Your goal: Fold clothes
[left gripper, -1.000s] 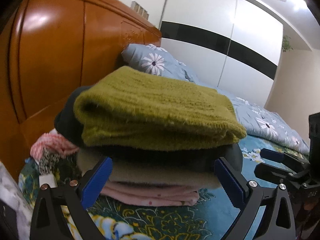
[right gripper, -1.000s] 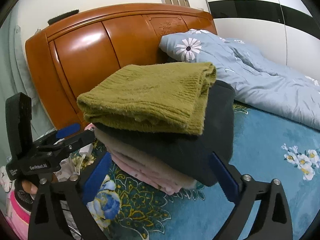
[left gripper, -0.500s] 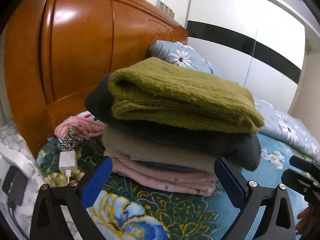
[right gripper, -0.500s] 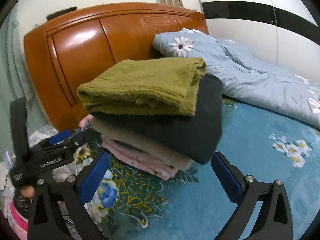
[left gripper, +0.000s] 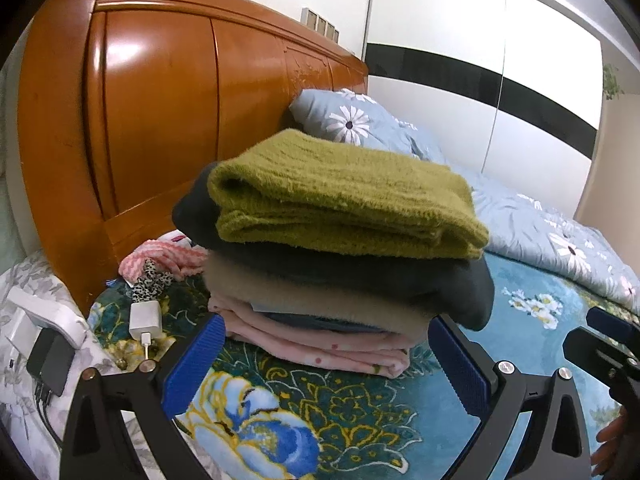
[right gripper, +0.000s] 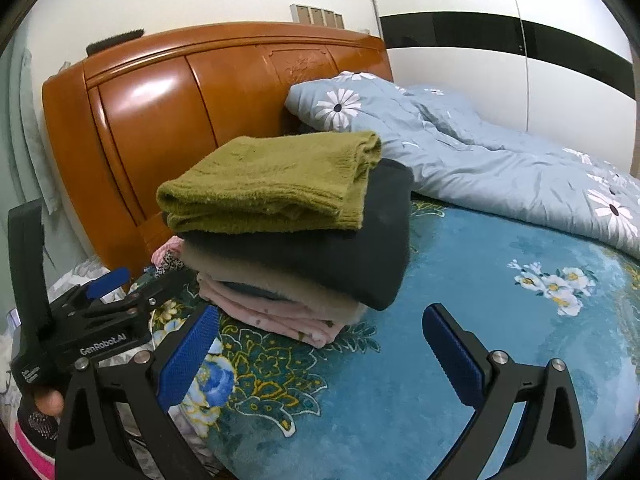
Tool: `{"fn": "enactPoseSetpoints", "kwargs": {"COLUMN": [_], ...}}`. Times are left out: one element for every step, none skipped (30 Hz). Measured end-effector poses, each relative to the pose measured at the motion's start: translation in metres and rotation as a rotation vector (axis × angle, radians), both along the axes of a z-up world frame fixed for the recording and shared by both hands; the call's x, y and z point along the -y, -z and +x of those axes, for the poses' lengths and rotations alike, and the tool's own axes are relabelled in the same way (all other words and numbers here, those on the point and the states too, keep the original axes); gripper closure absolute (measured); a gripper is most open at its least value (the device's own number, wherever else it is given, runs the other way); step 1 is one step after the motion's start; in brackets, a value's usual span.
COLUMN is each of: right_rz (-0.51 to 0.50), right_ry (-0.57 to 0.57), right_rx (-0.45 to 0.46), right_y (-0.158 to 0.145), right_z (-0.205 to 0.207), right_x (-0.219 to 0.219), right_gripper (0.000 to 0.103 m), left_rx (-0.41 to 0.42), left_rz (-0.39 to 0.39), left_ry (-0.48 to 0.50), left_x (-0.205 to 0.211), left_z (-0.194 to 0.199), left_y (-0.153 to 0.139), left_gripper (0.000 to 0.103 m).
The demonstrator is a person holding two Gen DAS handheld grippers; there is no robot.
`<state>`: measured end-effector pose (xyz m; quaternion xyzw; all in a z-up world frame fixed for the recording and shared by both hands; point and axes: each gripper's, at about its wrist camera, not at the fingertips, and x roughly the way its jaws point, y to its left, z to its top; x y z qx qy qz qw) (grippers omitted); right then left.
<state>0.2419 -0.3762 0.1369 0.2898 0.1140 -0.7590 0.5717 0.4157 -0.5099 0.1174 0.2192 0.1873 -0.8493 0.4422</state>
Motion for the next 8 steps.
{"fn": "enactPoseSetpoints", "kwargs": {"right_rz": [-0.003,-0.006,-0.008,-0.011,-0.013,-0.016,-0.019,-0.022], "right_ry": [0.003,0.003,0.003,0.003,0.002,0.002,0.003,0.003], "right_rx": [0.002,0.007,0.010,0.012,0.013,0.011,0.010,0.012], "right_y": [-0.001,-0.003,-0.004,-0.005,-0.006,-0.007,-0.007,-0.008], "right_z": [-0.001,-0.002,-0.002,-0.002,-0.002,-0.002,-0.002,-0.002], "right_x": [-0.002,-0.004,-0.006,-0.007,-0.008,-0.010,-0.011,-0.012], "right_gripper": [0.001,0.001,0.001,0.001,0.001,0.001,0.001,0.001], "left_rx": [-0.002,-0.004,-0.004,-0.004,-0.004,-0.003,0.000,0.003], "left_rz": [-0.002,-0.005,-0.006,-0.008,-0.011,-0.018,-0.029,-0.038], "left_ry": [-0.001,0.001,0.003,0.005,0.006,0.006,0.005,0.005], "left_x": [-0.002,-0.004,-0.005,-0.007,-0.008,-0.010,-0.012,-0.014], "left_z": [0.000,0.000,-0.001,-0.001,-0.002,-0.002,-0.002,-0.003], "left_y": [-0.002,-0.004,-0.005,-0.007,-0.008,-0.009,-0.011,-0.012], "left_gripper": [0.000,0.000,0.000,0.000,0.000,0.000,0.000,0.000]}}
